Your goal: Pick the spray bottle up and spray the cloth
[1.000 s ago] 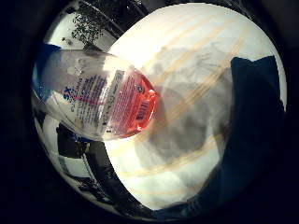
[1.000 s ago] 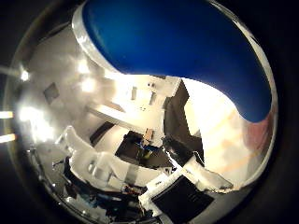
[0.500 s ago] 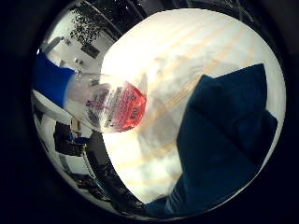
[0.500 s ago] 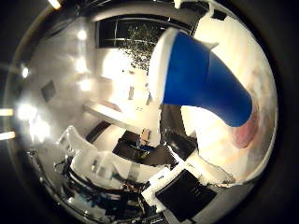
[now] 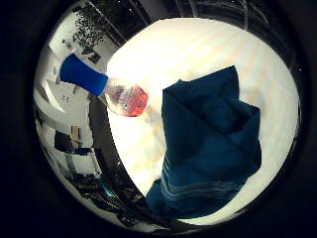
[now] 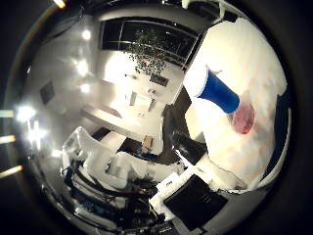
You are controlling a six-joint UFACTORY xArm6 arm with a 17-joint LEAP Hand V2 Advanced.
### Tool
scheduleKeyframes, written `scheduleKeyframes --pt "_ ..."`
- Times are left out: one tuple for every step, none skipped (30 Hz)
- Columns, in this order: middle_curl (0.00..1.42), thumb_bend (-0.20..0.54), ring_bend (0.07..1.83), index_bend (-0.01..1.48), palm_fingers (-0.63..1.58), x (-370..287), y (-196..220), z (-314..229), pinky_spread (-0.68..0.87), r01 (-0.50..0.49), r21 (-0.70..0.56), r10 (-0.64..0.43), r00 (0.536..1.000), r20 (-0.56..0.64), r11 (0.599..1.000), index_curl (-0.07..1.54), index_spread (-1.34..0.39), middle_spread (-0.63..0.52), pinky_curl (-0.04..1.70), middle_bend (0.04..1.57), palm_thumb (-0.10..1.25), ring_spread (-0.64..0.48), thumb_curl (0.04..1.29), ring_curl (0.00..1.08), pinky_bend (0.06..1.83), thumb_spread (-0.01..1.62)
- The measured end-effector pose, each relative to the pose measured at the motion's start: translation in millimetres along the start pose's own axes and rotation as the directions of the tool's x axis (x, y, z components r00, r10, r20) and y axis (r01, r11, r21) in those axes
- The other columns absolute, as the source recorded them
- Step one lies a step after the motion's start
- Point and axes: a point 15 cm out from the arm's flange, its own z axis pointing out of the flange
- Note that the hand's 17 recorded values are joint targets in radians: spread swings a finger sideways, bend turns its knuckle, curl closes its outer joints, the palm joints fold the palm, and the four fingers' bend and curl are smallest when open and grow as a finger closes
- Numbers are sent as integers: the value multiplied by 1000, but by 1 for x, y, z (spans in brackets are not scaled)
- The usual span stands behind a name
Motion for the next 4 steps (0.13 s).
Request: scheduleKeyframes --pt "351 -24 516 149 155 0 4 -3 417 -6 1 6 1000 -2 1000 260 -302 12 319 360 672 114 365 244 530 1033" --pt "352 -24 516 149 162 0 8 -6 416 -13 2 13 1000 -3 1000 260 -301 12 314 360 672 107 365 244 527 1033" --pt "352 -24 518 148 164 1 12 -9 416 -16 1 16 1000 -7 1000 259 -301 13 311 364 672 105 365 245 526 1033" --pt "353 -24 515 151 167 1 16 -9 416 -19 -4 19 1000 -10 1000 260 -297 5 308 367 672 103 365 246 524 1033"
